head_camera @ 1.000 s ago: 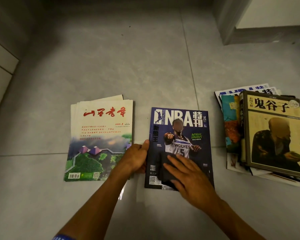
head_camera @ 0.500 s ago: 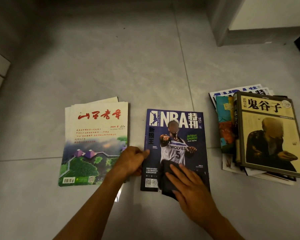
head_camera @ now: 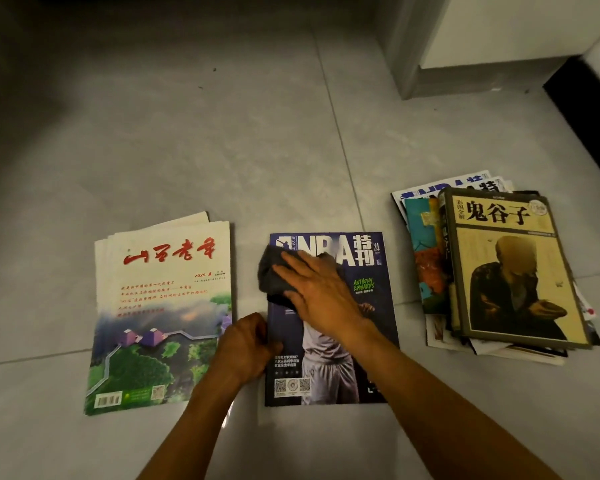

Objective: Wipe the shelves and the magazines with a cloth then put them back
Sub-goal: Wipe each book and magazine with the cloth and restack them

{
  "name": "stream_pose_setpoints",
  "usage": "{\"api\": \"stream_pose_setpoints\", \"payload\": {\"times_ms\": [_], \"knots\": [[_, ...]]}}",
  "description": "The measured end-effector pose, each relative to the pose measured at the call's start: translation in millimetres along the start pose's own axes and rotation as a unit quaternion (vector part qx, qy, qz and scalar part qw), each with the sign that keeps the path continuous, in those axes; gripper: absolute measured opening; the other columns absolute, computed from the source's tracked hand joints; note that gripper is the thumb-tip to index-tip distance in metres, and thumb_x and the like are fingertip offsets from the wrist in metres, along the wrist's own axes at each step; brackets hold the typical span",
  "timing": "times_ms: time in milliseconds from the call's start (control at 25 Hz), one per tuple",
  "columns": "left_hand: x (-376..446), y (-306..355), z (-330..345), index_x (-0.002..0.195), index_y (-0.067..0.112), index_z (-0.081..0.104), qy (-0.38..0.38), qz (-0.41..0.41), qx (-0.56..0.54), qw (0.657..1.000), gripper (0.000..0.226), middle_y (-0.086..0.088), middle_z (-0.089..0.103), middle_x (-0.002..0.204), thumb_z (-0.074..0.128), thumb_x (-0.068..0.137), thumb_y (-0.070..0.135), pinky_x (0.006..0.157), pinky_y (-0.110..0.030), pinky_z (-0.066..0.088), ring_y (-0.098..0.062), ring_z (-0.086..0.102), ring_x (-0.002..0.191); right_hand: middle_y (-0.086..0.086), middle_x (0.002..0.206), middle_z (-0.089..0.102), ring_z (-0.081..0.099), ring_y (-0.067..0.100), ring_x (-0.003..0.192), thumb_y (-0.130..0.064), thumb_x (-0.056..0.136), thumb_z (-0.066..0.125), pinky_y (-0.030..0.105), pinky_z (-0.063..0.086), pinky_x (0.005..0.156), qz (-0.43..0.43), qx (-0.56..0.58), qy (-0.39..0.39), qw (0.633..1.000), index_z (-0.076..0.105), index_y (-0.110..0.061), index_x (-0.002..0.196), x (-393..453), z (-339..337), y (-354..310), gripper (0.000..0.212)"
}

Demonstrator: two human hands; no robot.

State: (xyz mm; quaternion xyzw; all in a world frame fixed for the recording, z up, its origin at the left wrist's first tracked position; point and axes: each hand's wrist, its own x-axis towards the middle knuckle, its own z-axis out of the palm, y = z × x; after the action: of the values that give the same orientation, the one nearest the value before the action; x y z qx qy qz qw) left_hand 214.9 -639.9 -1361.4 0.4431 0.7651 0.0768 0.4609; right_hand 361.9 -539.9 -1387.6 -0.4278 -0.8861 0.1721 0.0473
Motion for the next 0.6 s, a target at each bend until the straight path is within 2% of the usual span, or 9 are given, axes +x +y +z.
{"api": "stream_pose_setpoints", "payload": {"times_ms": [120, 240, 320, 400, 480, 520, 600], "knots": [[1.1, -1.4, 1.0, 0.097, 0.019, 0.058, -0.007, -0.005, -0.03, 0.999, 0.022, -0.002, 0.068, 0.097, 0.073, 0.081, 0.02, 0.084, -0.041, 0.055, -0.019, 0.065, 0.093, 0.0, 0.158, 0.024, 0.018, 0.026, 0.145, -0.032, 0.098, 0.048, 0.044, 0.015, 0.119, 0.12, 0.018, 0.014, 0.992, 0.032, -0.026, 0.148, 3.8, -25.8, 70.1, 0.052], [3.1, -2.4, 1.5, 0.086, 0.024, 0.054, -0.003, -0.001, -0.052, 0.999, 0.022, -0.002, 0.069, 0.095, 0.075, 0.079, 0.019, 0.084, -0.043, 0.055, -0.02, 0.065, 0.091, 0.002, 0.157, 0.025, 0.019, 0.026, 0.145, -0.032, 0.099, 0.044, 0.044, 0.015, 0.118, 0.166, 0.019, 0.049, 0.985, 0.032, -0.024, 0.148, -2.6, -31.7, 86.6, 0.051], [0.1, -0.6, 2.0, 0.081, 0.027, 0.051, -0.003, 0.008, -0.055, 0.998, 0.025, -0.002, 0.069, 0.093, 0.075, 0.079, 0.019, 0.083, -0.042, 0.056, -0.02, 0.066, 0.09, 0.002, 0.156, 0.028, 0.021, 0.026, 0.144, -0.034, 0.099, 0.043, 0.046, 0.016, 0.116, 0.156, 0.014, 0.034, 0.987, 0.033, -0.026, 0.147, -42.2, -15.8, 56.4, 0.05], [0.5, -2.2, 1.1, 0.076, 0.028, 0.049, 0.004, 0.021, -0.058, 0.998, 0.029, -0.003, 0.068, 0.089, 0.076, 0.078, 0.017, 0.082, -0.043, 0.055, -0.023, 0.066, 0.089, 0.0, 0.151, 0.038, 0.029, 0.026, 0.14, -0.04, 0.095, 0.039, 0.046, 0.023, 0.114, 0.104, -0.019, 0.009, 0.994, 0.037, -0.028, 0.143, -109.2, 3.0, 17.7, 0.05], [3.4, -5.0, -0.1, 0.075, 0.027, 0.05, 0.001, 0.023, -0.065, 0.998, 0.029, -0.003, 0.069, 0.088, 0.077, 0.077, 0.016, 0.081, -0.045, 0.056, -0.023, 0.067, 0.088, -0.001, 0.149, 0.041, 0.028, 0.023, 0.14, -0.047, 0.096, 0.031, 0.041, 0.017, 0.115, 0.061, -0.037, -0.026, 0.997, 0.036, -0.029, 0.142, -162.1, 15.7, 0.3, 0.05], [4.4, -6.1, -0.5, 0.076, 0.026, 0.051, 0.0, 0.024, -0.073, 0.997, 0.029, -0.004, 0.07, 0.089, 0.077, 0.076, 0.015, 0.081, -0.047, 0.056, -0.024, 0.067, 0.089, -0.001, 0.149, 0.04, 0.027, 0.022, 0.14, -0.048, 0.097, 0.028, 0.04, 0.014, 0.115, 0.053, -0.031, -0.032, 0.998, 0.035, -0.03, 0.142, -168.6, 17.8, 3.7, 0.049], [5.7, -6.7, -0.3, 0.076, 0.026, 0.05, 0.0, 0.02, -0.086, 0.996, 0.029, -0.006, 0.07, 0.093, 0.078, 0.076, 0.015, 0.082, -0.048, 0.056, -0.025, 0.067, 0.091, 0.0, 0.149, 0.041, 0.031, 0.023, 0.139, -0.046, 0.097, 0.03, 0.042, 0.02, 0.116, 0.069, -0.015, -0.013, 0.997, 0.037, -0.028, 0.142, -141.6, 13.6, 19.2, 0.048]]}}
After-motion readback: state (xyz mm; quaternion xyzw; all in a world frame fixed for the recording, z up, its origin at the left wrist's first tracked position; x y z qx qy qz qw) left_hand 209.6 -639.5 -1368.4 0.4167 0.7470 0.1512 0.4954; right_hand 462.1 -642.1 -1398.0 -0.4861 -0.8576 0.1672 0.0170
